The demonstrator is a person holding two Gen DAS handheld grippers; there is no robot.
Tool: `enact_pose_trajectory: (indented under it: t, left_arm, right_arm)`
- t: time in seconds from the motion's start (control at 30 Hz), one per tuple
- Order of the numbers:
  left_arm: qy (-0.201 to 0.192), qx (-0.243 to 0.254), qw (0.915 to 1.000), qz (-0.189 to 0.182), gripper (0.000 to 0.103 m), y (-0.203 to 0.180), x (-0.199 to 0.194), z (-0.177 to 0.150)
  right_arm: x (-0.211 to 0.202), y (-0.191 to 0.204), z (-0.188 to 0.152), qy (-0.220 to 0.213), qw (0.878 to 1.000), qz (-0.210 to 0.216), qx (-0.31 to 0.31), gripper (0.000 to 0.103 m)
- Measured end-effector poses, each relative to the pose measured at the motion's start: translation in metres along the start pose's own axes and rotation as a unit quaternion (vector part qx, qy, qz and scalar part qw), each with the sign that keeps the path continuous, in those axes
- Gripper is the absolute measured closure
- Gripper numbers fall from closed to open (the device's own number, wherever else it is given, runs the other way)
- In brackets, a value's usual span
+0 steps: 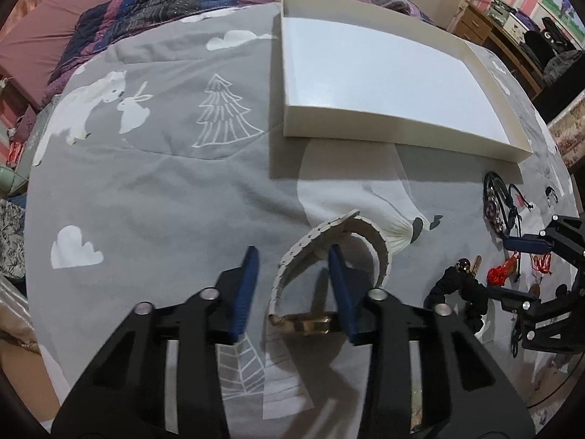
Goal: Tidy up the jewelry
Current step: 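Grasp the beige-band watch with the left gripper while the right gripper grasps the red-tasseled amber pendant, then carry the watch with the left gripper into the white tray while the right gripper carries the pendant there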
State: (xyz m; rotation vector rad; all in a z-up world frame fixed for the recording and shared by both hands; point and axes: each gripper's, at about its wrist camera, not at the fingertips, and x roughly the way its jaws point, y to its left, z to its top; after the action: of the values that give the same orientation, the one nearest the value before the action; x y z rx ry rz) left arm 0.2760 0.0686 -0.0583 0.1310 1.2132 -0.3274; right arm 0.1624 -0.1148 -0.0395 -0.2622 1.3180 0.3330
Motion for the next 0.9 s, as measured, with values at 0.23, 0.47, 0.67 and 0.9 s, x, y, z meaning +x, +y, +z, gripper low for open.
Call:
enact_pose_trajectory:
  t: [0.23, 0.47, 0.67, 0.9]
  left_arm:
    - [-0.002, 0.015, 0.9999, 0.008, 0.080, -0.010, 0.003, 0.001]
    - [-0.004, 0.016, 0.9998, 0.013, 0.091, -0.012, 0.001, 0.003]
    - [-0.017, 0.011, 0.9998, 0.008, 0.095, -0.011, -0.009, 0.003]
    - [-0.050, 0.016, 0.9986, -0.007, 0.096, -0.026, -0.030, 0.016]
  right_arm:
    - [0.000, 0.008, 0.005, -0.013, 1.000, 0.000, -0.015, 0.073]
    - [-0.011, 0.004, 0.004, -0.026, 1.000, -0.008, -0.012, 0.095]
    - [-0.034, -0.017, -0.004, -0.054, 0.998, -0.008, 0.013, 0.095]
    - [-0.065, -0.039, -0.004, -0.092, 0.995, -0.011, 0.040, 0.095]
